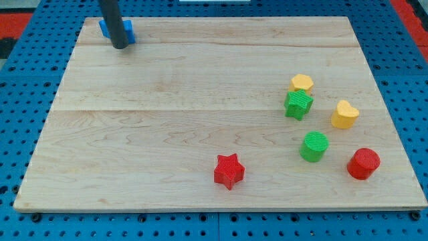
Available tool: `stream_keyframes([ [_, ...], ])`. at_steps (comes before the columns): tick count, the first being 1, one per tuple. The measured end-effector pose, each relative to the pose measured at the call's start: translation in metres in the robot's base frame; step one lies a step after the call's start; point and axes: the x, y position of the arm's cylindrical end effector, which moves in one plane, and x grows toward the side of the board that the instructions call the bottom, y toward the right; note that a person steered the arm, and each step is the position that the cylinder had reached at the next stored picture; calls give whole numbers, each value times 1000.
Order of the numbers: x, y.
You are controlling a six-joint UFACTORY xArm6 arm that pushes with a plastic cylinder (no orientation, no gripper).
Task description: Move your arm towards the yellow heart
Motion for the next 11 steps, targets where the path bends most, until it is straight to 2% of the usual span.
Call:
stream_keyframes([
  [2, 18, 166],
  [4, 29, 389],
  [5, 71, 486],
  [6, 109, 519],
  [7, 144, 514],
  [9, 152, 456],
  [11, 151, 371],
])
